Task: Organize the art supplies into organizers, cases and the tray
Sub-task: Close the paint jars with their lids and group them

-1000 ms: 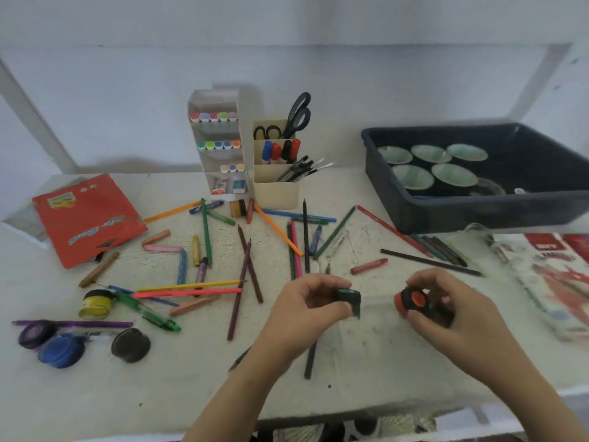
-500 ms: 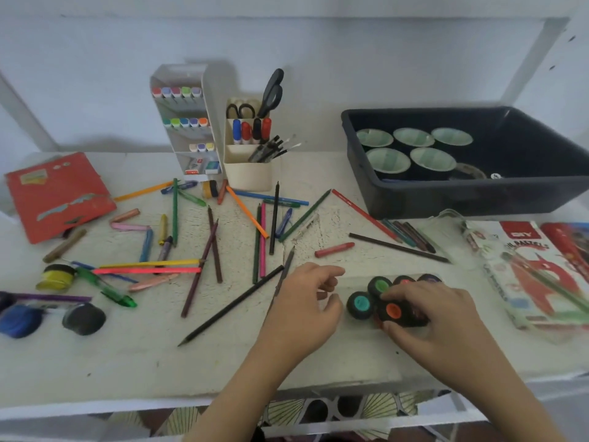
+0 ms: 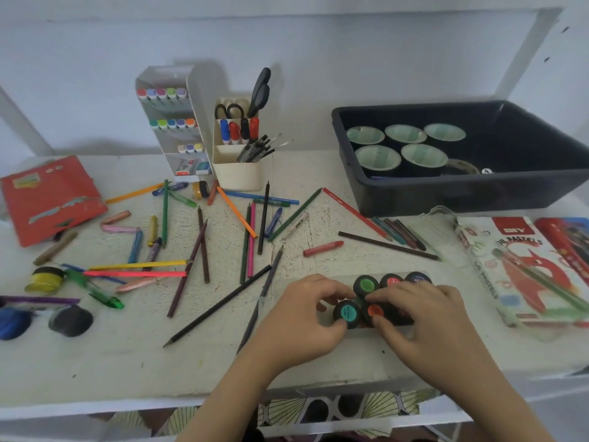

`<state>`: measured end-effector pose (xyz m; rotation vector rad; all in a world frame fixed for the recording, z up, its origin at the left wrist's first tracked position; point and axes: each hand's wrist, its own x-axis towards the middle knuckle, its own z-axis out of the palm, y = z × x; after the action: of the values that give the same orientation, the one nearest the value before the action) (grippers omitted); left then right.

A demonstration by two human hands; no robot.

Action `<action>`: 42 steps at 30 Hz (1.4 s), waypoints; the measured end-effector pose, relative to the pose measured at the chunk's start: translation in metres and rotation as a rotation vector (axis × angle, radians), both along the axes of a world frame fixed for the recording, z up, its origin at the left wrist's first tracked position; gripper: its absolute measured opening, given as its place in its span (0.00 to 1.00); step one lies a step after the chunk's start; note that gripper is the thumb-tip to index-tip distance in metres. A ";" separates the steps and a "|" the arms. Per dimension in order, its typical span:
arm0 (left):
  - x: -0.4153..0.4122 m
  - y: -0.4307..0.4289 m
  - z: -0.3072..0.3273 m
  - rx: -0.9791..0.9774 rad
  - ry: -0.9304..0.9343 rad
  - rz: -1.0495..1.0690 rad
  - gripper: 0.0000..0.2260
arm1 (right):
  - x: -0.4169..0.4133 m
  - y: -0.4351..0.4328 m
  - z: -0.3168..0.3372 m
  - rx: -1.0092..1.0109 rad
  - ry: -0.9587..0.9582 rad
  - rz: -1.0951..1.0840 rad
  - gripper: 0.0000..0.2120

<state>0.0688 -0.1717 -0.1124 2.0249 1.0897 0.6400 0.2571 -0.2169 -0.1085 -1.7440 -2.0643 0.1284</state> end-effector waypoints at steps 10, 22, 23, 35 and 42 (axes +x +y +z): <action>0.000 0.000 -0.001 0.086 0.131 -0.005 0.11 | 0.005 0.003 0.003 -0.095 0.055 -0.023 0.09; 0.000 -0.001 0.002 0.027 0.203 -0.048 0.13 | 0.009 0.006 0.011 -0.220 0.026 -0.003 0.06; -0.001 -0.002 0.003 0.022 0.206 -0.057 0.12 | 0.007 0.006 0.012 -0.226 0.023 -0.004 0.07; -0.036 -0.004 0.011 0.093 0.054 0.119 0.14 | -0.019 0.015 0.031 -0.248 0.033 0.073 0.12; -0.128 0.001 0.009 0.200 0.048 0.478 0.12 | -0.083 0.058 0.043 -0.261 -0.002 0.253 0.13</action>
<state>-0.0589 -0.1704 -0.1032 1.9586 1.6152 0.9768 0.1737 -0.1584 -0.0656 -1.6129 -2.3498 0.4923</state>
